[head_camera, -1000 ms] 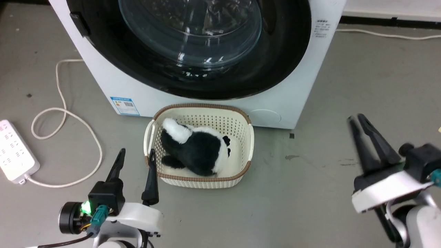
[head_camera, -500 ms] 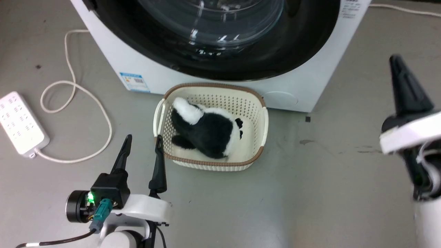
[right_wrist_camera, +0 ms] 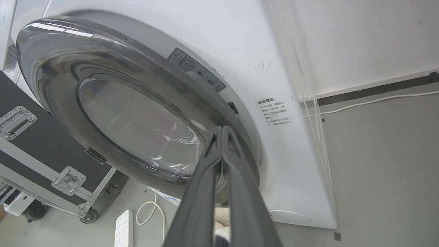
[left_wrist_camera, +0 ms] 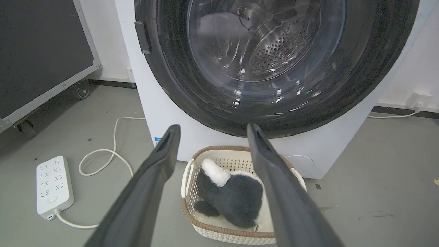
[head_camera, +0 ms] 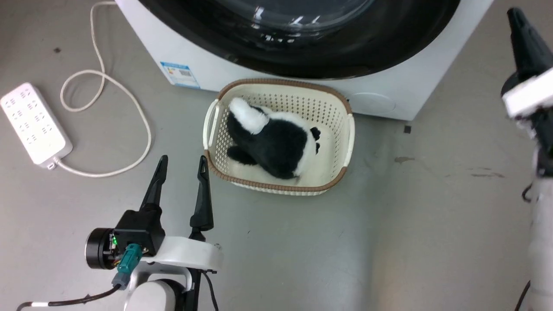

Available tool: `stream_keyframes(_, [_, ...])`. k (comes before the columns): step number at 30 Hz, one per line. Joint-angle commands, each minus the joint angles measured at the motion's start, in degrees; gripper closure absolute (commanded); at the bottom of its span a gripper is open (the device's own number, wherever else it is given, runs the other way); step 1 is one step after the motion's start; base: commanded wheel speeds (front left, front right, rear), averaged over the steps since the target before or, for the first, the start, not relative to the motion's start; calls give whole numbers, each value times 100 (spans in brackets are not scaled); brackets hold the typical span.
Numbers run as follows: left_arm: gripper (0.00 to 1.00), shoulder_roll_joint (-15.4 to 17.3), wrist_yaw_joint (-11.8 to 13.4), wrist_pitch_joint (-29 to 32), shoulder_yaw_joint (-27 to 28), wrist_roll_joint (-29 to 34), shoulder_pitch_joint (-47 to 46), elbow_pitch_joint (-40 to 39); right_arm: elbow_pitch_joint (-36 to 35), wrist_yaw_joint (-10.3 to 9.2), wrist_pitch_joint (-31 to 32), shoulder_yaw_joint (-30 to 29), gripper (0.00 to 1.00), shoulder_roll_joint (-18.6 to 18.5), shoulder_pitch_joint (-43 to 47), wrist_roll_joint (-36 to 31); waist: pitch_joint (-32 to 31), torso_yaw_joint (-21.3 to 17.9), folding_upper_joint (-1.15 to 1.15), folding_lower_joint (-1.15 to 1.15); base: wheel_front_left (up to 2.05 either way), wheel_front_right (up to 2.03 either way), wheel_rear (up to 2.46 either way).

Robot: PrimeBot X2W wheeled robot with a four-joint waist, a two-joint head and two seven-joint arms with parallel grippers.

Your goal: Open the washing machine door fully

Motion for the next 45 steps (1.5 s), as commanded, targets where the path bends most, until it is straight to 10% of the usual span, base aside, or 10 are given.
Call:
stream_keyframes(1, [0, 7, 40, -70, -44, -41, -102, -35, 209, -2, 197, -137, 100, 32, -375, 167, 96, 69, 0, -1, 0, 0, 0])
stream_keyframes(29, [0, 11, 316, -417, -451, -350, -436, -170, 3423, -4, 2906, -2313, 100, -188, -3777, 387, 921, 684, 0, -1, 0, 0, 0])
stream_keyframes(45, [0, 12, 338, -609, -474, -370, -418, -75, 3355, -4, 4524, -3150, 100, 120, -3319, 739, 499, 802, 0, -1, 0, 0, 0])
